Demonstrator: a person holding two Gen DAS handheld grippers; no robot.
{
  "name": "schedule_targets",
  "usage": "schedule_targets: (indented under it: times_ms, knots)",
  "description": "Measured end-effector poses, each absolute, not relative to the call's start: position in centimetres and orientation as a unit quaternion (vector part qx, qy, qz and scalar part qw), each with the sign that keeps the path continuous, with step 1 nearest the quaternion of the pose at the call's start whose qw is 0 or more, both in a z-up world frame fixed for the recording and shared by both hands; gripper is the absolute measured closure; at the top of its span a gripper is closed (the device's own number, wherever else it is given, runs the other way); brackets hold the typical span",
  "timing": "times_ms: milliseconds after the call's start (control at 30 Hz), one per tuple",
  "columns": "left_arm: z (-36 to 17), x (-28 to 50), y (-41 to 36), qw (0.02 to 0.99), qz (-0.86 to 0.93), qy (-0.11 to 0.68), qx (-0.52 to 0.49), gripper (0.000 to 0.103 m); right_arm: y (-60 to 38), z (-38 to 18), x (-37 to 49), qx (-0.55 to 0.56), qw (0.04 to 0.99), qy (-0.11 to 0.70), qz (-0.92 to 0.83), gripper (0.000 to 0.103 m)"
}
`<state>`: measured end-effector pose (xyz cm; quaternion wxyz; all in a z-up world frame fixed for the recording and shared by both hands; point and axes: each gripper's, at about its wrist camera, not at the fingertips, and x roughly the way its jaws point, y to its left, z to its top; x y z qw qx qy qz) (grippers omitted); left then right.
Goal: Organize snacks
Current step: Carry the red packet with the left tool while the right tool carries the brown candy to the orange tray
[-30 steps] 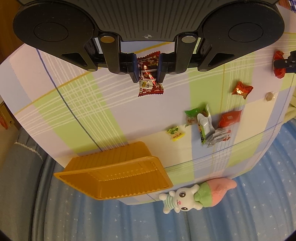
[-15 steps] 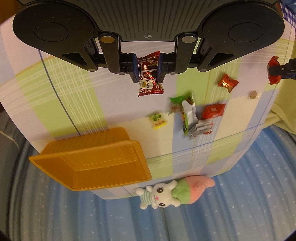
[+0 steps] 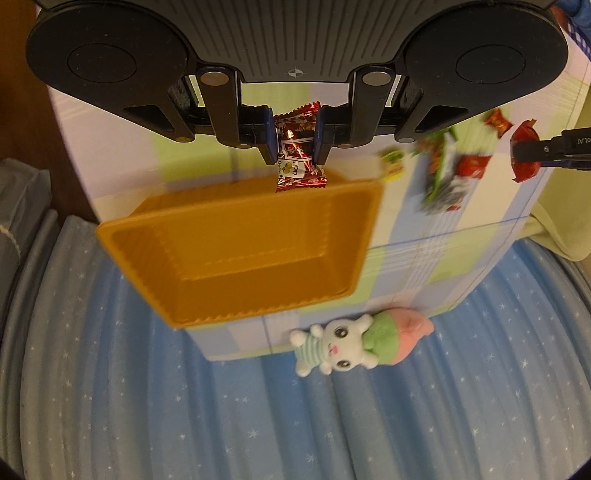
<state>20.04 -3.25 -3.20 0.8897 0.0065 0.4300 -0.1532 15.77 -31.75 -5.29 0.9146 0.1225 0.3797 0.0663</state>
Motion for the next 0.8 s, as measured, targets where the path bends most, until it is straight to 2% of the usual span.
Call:
schedule_targets:
  times_ms: [333, 800]
  knots:
    - [-2.1, 24.8, -15.1, 0.897, -0.165, 0.410, 0.008, 0.080, -40.0, -4.0, 19.9, 0.109, 0.927, 0.353, 0.068, 0.082]
    - [-4.0, 31.2, -21.6, 0.889, -0.134, 0.438, 0.007, 0.080, -41.8, -6.3, 26.1, 0.122, 0.911, 0.380, 0.108, 0.082]
